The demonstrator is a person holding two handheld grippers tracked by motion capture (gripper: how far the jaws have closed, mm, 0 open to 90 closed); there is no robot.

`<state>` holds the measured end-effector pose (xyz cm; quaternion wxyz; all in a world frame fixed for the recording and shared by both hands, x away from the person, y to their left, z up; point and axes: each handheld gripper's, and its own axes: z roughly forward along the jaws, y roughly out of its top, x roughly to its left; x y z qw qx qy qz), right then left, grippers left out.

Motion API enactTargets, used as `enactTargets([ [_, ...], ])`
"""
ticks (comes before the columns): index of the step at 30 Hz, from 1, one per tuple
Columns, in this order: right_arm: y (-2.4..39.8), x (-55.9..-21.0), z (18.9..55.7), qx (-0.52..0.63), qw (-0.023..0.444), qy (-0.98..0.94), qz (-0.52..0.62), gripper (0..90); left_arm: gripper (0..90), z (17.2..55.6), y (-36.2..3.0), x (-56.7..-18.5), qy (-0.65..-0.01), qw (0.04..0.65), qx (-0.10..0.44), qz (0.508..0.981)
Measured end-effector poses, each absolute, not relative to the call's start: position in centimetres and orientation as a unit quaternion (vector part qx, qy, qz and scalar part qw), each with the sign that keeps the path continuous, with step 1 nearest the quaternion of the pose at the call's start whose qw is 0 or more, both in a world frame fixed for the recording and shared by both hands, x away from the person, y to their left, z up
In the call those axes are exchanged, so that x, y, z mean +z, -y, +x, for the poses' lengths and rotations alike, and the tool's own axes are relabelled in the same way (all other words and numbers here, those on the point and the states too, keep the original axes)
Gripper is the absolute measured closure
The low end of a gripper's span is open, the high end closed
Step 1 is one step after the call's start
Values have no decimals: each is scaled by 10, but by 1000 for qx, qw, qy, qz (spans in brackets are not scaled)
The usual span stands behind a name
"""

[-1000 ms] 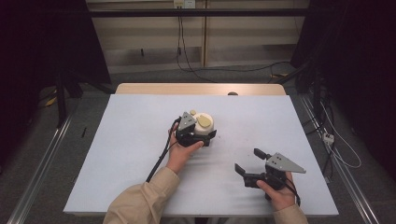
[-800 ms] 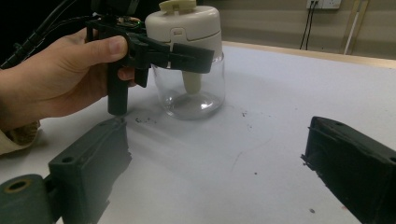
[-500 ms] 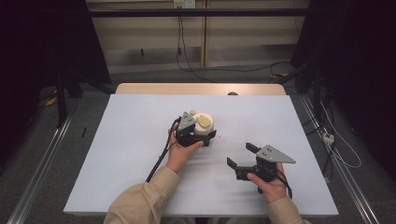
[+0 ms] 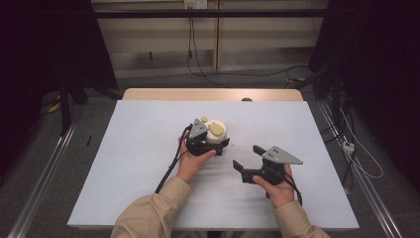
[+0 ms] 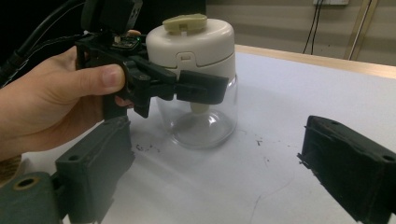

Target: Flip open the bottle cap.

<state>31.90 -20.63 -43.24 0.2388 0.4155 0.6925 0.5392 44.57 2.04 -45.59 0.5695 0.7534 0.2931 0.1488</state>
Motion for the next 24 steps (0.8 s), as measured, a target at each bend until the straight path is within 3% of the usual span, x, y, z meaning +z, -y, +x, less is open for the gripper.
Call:
enactTargets([
  [10, 196, -426, 330, 535, 237, -698, 413, 133, 63, 446, -20, -456, -292, 568, 150, 755],
  [24, 193, -416, 344, 529, 242, -699, 416, 294, 63, 446, -20, -456, -290, 569, 150, 755],
])
